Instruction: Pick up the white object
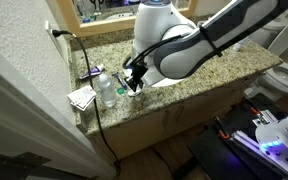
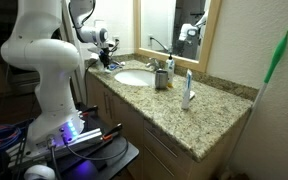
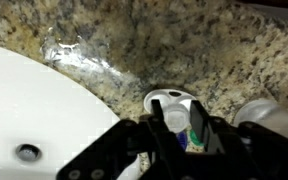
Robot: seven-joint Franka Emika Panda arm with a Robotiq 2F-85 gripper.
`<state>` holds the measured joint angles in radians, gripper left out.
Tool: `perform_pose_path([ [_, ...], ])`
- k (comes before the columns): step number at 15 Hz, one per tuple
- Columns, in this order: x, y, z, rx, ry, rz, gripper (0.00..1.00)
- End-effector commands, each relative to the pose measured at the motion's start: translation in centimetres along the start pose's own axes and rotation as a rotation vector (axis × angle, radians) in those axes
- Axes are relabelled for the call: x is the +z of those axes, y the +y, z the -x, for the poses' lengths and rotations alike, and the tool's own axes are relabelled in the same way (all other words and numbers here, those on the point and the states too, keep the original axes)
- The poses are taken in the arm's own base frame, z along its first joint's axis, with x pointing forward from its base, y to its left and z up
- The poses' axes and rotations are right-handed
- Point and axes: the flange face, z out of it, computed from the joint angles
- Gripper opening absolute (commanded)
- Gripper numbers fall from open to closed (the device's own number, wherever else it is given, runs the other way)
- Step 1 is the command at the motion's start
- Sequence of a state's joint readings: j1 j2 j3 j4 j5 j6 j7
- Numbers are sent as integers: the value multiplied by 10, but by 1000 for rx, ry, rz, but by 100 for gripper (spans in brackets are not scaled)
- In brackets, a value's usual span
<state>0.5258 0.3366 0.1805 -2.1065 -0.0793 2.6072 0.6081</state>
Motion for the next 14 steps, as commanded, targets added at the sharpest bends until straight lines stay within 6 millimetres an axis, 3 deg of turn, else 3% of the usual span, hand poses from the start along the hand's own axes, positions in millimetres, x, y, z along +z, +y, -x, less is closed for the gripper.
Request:
perform_pose_path([
  [1, -3, -6, 20, -5, -35, -45, 8],
  [6, 11, -24, 47, -11, -82, -124, 8],
  [12, 40, -6, 60, 20, -74, -107, 8],
  [14, 41, -5, 59, 21, -59, -109, 8],
])
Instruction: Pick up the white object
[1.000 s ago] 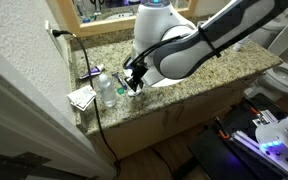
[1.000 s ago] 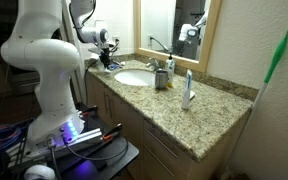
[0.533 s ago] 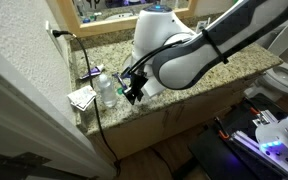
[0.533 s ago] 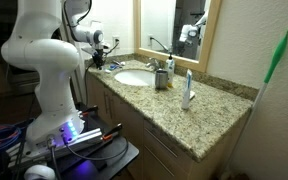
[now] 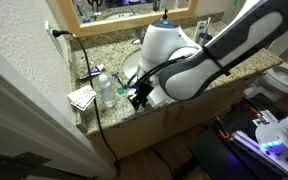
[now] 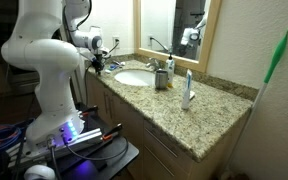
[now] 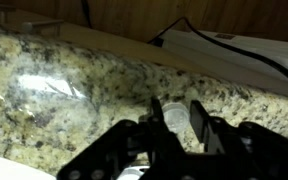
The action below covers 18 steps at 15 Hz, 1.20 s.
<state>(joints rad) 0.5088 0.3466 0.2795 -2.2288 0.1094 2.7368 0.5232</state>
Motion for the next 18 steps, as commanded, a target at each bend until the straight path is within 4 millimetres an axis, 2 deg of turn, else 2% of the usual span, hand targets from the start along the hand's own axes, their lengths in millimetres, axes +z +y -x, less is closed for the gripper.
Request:
perform_pose_path([
  [1, 7, 11, 4, 6, 17, 3, 11],
  [2, 6, 11, 3, 6, 20, -1, 17],
  [3, 6, 12, 3, 8, 23, 4, 14],
  [4, 6, 13, 4, 10, 23, 8, 18],
  [5, 5, 14, 4, 15, 20, 16, 9],
  [9, 5, 19, 3, 41, 21, 27, 8],
  [10, 5, 20, 3, 48, 24, 26, 14],
  [11, 4, 20, 2, 58, 25, 29, 54],
  [13, 3, 21, 1, 77, 28, 36, 63],
  [18, -9, 27, 10, 112, 18, 41, 99],
])
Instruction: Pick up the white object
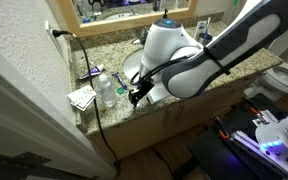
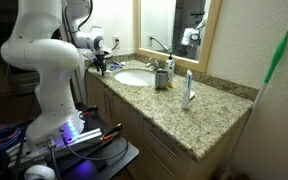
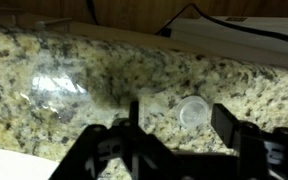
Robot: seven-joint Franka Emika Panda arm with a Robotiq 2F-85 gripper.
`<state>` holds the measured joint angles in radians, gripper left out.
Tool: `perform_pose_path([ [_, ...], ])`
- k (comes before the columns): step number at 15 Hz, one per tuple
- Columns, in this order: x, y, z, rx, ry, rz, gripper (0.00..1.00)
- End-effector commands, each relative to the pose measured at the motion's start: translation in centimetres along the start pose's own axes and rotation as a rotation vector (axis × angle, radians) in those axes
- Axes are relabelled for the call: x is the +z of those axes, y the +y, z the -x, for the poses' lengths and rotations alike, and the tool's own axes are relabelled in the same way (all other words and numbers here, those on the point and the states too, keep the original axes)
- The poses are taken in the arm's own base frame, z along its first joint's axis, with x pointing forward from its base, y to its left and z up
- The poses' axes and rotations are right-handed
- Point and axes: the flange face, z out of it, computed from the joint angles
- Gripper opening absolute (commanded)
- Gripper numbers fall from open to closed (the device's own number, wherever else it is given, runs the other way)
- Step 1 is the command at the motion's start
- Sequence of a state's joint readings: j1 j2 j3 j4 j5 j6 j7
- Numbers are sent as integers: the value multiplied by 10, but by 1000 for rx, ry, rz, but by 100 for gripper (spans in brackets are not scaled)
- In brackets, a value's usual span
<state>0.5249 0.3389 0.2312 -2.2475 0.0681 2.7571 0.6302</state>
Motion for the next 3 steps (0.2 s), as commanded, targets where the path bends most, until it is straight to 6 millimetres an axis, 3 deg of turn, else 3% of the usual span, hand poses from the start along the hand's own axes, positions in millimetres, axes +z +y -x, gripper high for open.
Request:
perform_pose_path([
  [1, -14, 11, 21, 2, -12, -12, 100],
  [2, -1, 4, 5, 8, -10, 1, 88],
  [3, -3, 4, 10, 8, -15, -2, 96],
])
